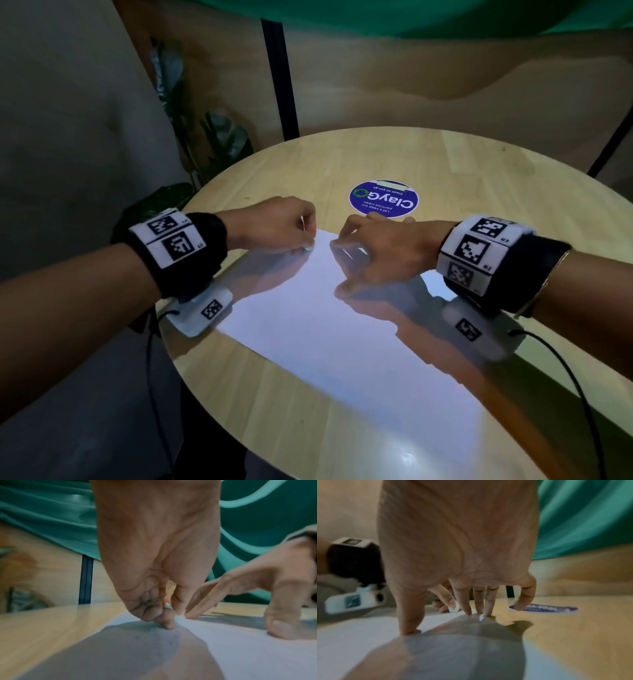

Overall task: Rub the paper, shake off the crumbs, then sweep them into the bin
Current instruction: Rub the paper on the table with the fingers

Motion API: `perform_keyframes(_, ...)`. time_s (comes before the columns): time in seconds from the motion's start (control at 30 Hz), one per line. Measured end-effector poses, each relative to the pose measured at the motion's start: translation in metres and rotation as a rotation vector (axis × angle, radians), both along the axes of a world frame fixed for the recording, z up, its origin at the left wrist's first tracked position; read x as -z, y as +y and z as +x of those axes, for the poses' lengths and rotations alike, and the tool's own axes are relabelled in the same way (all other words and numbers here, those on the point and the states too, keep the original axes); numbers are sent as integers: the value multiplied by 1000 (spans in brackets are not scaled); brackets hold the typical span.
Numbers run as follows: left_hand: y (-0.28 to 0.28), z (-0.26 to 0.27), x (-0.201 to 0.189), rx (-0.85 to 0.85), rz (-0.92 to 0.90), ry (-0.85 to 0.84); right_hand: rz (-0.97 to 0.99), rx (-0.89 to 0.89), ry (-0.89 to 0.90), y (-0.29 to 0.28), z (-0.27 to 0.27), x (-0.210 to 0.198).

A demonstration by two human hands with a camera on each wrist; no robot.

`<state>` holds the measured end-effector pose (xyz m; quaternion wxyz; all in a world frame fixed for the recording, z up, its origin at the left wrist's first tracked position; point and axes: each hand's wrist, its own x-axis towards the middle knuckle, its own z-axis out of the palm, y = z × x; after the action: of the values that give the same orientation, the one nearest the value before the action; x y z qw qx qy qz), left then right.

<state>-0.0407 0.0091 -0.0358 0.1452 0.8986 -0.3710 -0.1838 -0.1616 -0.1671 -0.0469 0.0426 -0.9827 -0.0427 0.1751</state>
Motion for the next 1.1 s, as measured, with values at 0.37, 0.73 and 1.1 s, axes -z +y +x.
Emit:
perform_keyframes(0.37, -5, 2, 2, 95, 0, -17, -14, -101, -76, -10, 3, 22)
perform_keyframes(0.73, -7, -4, -5, 221, 102, 183, 82, -128, -105, -6, 4, 22)
perform_keyframes(1.1, -3, -6, -1, 123, 11, -34, 41, -105, -137, -9, -1, 11)
